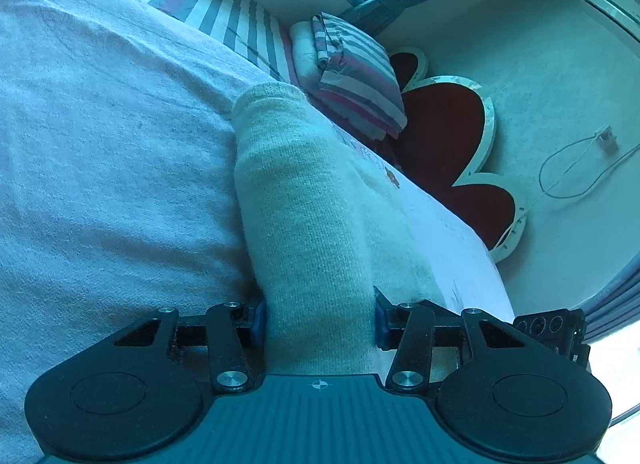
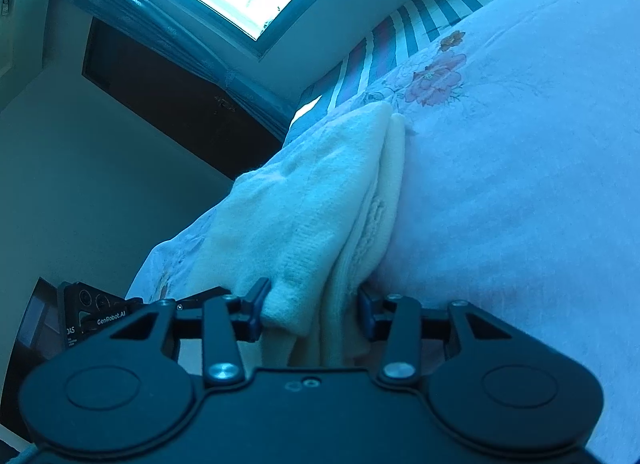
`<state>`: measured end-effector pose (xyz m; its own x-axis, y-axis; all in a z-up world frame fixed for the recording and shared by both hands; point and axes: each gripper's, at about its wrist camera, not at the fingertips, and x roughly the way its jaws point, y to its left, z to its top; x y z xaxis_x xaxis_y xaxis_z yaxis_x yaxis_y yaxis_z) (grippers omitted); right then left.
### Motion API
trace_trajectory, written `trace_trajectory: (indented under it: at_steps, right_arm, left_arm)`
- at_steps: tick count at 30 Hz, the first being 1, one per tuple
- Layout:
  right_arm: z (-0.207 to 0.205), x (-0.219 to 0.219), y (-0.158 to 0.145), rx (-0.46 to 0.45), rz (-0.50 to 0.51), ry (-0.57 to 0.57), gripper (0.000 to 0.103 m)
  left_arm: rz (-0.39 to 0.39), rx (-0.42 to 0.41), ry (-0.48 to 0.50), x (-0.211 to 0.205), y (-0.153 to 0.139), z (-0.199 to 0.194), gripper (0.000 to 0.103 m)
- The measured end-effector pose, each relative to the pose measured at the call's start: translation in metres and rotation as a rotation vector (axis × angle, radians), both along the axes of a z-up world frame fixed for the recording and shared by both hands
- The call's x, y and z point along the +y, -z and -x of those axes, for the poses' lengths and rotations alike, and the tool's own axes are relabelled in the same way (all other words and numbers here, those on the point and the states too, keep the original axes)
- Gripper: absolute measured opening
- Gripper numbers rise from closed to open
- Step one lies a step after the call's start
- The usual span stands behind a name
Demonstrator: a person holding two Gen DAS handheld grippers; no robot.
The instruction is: Fold small clothes
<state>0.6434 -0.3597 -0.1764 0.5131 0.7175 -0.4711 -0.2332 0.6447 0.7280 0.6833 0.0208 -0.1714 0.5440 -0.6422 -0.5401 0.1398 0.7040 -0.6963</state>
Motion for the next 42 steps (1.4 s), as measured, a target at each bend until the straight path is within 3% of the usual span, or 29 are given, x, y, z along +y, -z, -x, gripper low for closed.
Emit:
trace_trajectory:
  at_steps: [11,23,33,39,42]
  right_arm:
    - [0.011,0.008,-0.013,-0.026,0.06,0.037,0.032]
    - [0.049,0.026,-0.06,-0.1,0.114,0.081,0.03]
    - [0.046,0.138,-0.083,-0.132,0.079,0.019,0.03]
    - [0.029,0.221,-0.065,-0.087,0.031,-0.059,0.03]
    - [0.023,0.259,-0.053,-0.061,0.032,-0.1,0.03]
  left_arm:
    - [-0.118,-0.036,0.009,-0.009,-0.026,0.005,0.042]
    - [-0.076,-0.127,0.091,0.01,-0.072,0.022,0.041]
    - [-0.109,-0.166,0.038,0.127,-0.109,0.047,0.041]
    - [-0.104,-0.116,-0.055,0.213,-0.093,0.065,0.041]
    - [-0.095,-0.07,-0.1,0.25,-0.071,0.072,0.041]
